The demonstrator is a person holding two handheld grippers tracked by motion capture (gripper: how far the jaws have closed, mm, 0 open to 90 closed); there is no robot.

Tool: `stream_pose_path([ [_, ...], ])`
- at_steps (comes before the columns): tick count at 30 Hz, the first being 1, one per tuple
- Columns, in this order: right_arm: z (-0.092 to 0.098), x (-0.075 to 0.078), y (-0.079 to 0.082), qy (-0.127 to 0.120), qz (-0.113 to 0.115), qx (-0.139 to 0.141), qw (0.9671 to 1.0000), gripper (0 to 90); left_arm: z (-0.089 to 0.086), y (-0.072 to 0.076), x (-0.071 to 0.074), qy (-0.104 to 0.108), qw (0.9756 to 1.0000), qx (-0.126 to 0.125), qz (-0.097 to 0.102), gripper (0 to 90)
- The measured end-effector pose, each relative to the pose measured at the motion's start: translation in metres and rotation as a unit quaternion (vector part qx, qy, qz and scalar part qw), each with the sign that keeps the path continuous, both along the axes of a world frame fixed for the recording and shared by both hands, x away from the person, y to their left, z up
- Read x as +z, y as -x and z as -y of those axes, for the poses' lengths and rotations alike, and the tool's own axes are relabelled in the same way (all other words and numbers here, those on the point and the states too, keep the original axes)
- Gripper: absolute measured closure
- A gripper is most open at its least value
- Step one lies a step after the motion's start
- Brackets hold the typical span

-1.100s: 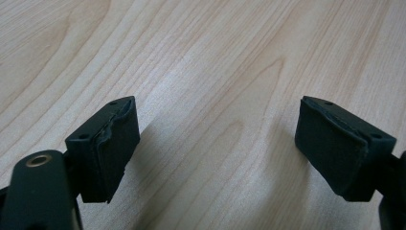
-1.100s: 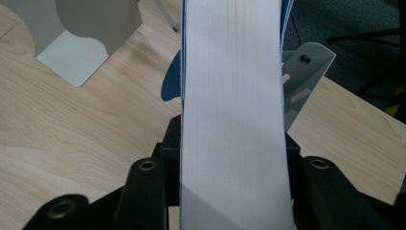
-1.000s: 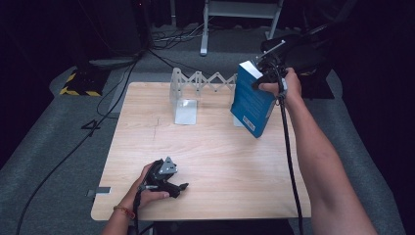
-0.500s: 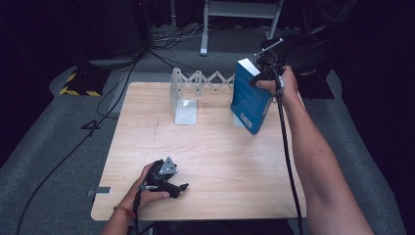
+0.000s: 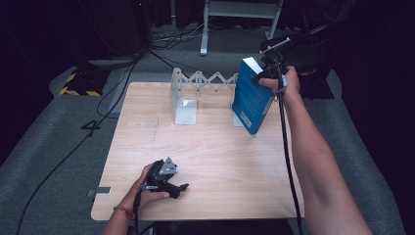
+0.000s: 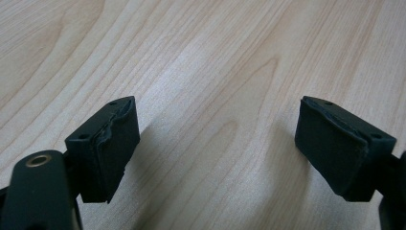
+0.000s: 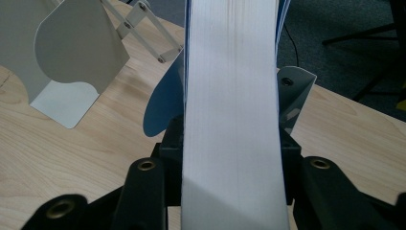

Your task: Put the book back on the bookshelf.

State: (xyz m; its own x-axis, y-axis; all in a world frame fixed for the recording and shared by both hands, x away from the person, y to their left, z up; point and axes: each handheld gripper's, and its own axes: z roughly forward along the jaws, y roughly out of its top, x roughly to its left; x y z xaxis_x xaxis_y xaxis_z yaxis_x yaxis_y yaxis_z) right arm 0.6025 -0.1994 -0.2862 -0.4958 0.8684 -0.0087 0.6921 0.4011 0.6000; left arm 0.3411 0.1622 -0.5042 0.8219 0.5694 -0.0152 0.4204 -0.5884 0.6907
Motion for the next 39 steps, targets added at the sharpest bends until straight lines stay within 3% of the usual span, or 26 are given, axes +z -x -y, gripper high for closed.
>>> stream_pose_path([
  [6,-0.005,0.003,0.004,0.01,0.016,0.003,0.9998,58.7,0.0,0.0,0.0,0.0,1.0,0.0,-0.001,16.0],
  [18,0.003,0.014,0.015,-0.01,0.031,0.011,0.9994,55.0,0.0,0.001,0.0,0.0,1.0,0.0,-0.001,15.9],
  [29,0.016,0.013,0.03,-0.011,0.033,0.03,0.9989,50.0,0.0,0.001,0.0,0.0,1.0,0.001,0.0,16.0],
  [36,0.021,0.009,0.04,0.002,0.055,0.059,0.9968,45.4,0.0,0.001,0.0,0.0,1.0,0.001,0.0,15.9],
  [39,0.025,0.006,0.044,-0.005,0.065,0.06,0.9961,42.7,0.0,0.001,0.0,0.0,1.0,0.001,0.0,15.9],
])
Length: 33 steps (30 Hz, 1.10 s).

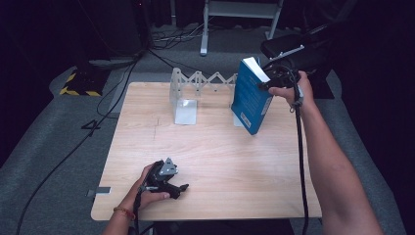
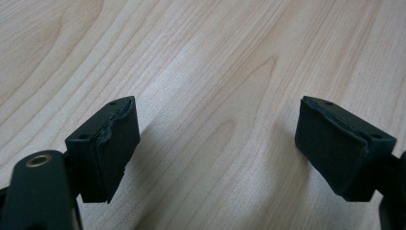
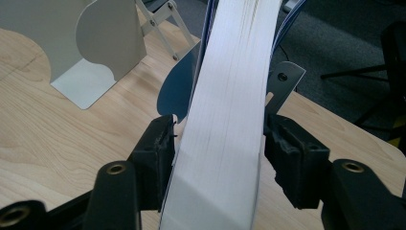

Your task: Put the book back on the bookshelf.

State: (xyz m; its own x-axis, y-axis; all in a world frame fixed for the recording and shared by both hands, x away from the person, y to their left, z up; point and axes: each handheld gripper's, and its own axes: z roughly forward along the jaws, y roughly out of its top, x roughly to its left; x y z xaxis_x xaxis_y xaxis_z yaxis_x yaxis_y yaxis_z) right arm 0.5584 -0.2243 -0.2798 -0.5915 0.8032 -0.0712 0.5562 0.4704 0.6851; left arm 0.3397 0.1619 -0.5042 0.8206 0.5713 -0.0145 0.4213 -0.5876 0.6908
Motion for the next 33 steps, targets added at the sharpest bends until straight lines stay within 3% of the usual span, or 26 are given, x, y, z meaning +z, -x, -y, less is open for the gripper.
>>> stream_pose_path([
  [6,0.005,-0.004,0.009,0.011,0.022,0.002,0.9997,34.4,0.0,0.0,0.0,0.0,1.0,0.0,0.0,16.0],
  [18,0.009,-0.014,0.024,0.021,0.043,0.003,0.9989,22.5,0.0,0.001,0.0,0.0,1.0,0.003,0.0,15.9],
  [33,0.009,-0.03,0.044,0.035,0.059,0.03,0.9972,21.3,0.0,0.001,0.0,0.0,1.0,0.003,0.0,15.9],
])
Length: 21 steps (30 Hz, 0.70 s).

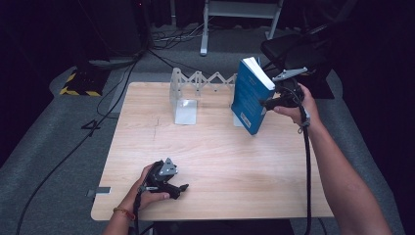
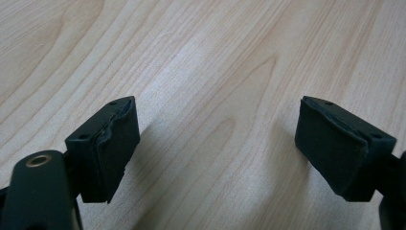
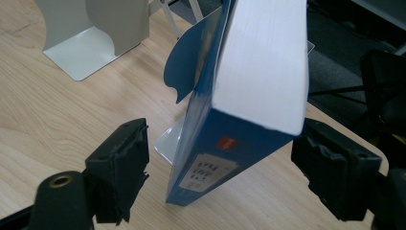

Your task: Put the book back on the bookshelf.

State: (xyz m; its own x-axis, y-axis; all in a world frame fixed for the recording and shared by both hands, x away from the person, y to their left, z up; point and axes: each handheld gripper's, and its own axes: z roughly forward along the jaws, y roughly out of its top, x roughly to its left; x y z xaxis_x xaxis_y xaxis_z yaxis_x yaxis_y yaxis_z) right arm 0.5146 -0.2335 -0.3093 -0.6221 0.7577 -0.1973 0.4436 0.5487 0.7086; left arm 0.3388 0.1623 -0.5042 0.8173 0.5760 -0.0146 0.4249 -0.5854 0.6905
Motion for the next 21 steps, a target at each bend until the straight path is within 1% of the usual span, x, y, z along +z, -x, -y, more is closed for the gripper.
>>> stream_pose_path([
  [6,0.0,-0.003,0.01,0.003,0.004,0.008,1.0,21.5,0.0,0.0,0.0,0.0,1.0,0.0,0.0,16.0],
  [12,0.003,-0.01,0.019,0.01,0.009,0.016,0.9998,21.8,0.0,0.0,0.0,0.0,1.0,0.0,0.0,16.0],
  [14,0.004,-0.013,0.023,0.015,0.01,0.02,0.9996,22.1,0.0,0.0,0.0,0.0,1.0,0.0,0.0,16.0],
  [17,0.006,-0.017,0.028,0.018,0.009,0.024,0.9995,22.2,0.0,0.0,0.0,0.0,1.0,0.0,0.0,15.9],
  [21,0.009,-0.024,0.036,0.029,0.01,0.032,0.999,22.4,0.0,0.0,0.0,0.0,1.0,0.0,0.0,16.0],
])
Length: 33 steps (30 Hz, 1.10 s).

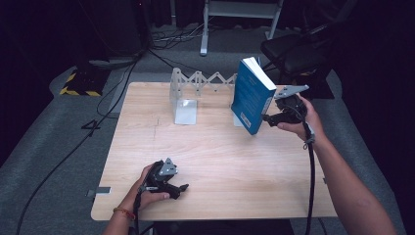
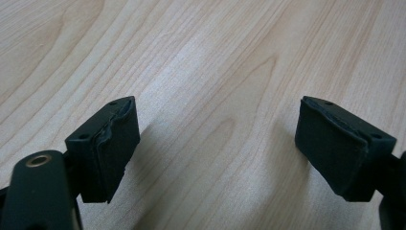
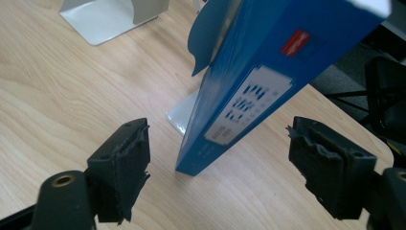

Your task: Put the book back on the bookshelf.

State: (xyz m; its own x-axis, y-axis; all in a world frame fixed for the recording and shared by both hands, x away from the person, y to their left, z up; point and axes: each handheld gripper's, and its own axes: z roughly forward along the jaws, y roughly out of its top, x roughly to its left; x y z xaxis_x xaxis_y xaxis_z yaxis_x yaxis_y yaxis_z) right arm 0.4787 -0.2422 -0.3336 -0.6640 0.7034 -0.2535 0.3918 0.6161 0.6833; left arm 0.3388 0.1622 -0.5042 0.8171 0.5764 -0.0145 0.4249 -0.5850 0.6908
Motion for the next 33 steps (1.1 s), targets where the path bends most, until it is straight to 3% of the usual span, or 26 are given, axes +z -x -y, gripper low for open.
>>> stream_pose_path([
  [7,0.003,-0.014,0.015,0.014,0.0,0.015,0.9998,22.3,0.0,0.0,0.0,0.0,1.0,0.0,0.0,16.0],
  [23,0.029,-0.059,0.043,0.016,-0.012,0.021,0.9996,22.8,0.0,0.0,0.0,0.0,1.0,0.0,0.0,15.9],
  [27,0.037,-0.07,0.051,0.012,-0.011,0.02,0.9997,23.0,0.0,0.0,0.0,0.0,1.0,0.0,0.0,15.9],
  [33,0.047,-0.086,0.066,0.024,0.0,0.024,0.9994,22.8,0.0,0.0,0.0,0.0,1.0,0.002,0.0,15.9],
])
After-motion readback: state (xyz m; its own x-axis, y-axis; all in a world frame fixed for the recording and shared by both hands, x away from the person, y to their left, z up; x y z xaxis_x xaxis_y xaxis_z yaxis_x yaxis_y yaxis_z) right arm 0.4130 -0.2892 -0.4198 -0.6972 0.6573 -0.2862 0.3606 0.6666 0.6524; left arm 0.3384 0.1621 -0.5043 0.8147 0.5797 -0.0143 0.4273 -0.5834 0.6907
